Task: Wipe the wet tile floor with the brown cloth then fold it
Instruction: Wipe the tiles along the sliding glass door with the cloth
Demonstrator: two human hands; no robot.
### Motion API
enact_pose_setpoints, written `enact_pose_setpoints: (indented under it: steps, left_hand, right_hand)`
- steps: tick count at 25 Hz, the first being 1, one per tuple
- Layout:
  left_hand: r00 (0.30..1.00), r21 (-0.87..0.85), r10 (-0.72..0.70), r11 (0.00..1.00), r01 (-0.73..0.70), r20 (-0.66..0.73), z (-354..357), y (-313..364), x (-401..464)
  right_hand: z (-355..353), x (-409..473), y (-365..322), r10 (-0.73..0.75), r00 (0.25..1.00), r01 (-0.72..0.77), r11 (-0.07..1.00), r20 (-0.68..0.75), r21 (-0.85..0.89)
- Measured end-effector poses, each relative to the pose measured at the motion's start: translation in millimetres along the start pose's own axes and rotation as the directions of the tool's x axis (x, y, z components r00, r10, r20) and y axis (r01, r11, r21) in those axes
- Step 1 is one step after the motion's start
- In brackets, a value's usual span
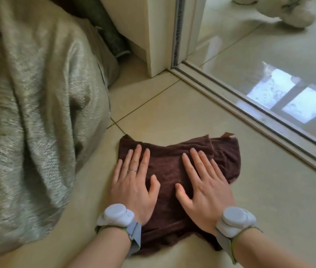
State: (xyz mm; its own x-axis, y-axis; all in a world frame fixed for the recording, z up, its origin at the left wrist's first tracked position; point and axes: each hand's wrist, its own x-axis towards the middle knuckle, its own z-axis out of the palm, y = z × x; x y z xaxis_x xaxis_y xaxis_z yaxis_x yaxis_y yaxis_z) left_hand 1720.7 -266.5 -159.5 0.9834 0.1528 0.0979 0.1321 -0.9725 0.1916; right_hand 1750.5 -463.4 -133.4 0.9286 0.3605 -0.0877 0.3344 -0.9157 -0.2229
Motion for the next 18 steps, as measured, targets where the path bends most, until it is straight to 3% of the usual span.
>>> enact_pose_setpoints:
  steps: [8,11,18]
  left_hand:
    - [0.977,-0.030,-0.180,0.984,0.178,-0.111,17,-15,126]
    - [0.966,-0.042,-0.244,0.969,0.242,-0.080,22,-10,180]
    - [0.965,-0.021,-0.262,0.965,0.261,-0.027,20,-4,205]
  right_hand:
    - [-6,157,2,-0.051,0.998,0.050,0.998,-0.037,-0.035]
    - [-6,218,11,-0.039,0.998,0.036,0.998,-0.044,-0.054]
    - [-10,245,16,-0.048,0.999,0.049,0.998,0.005,-0.042]
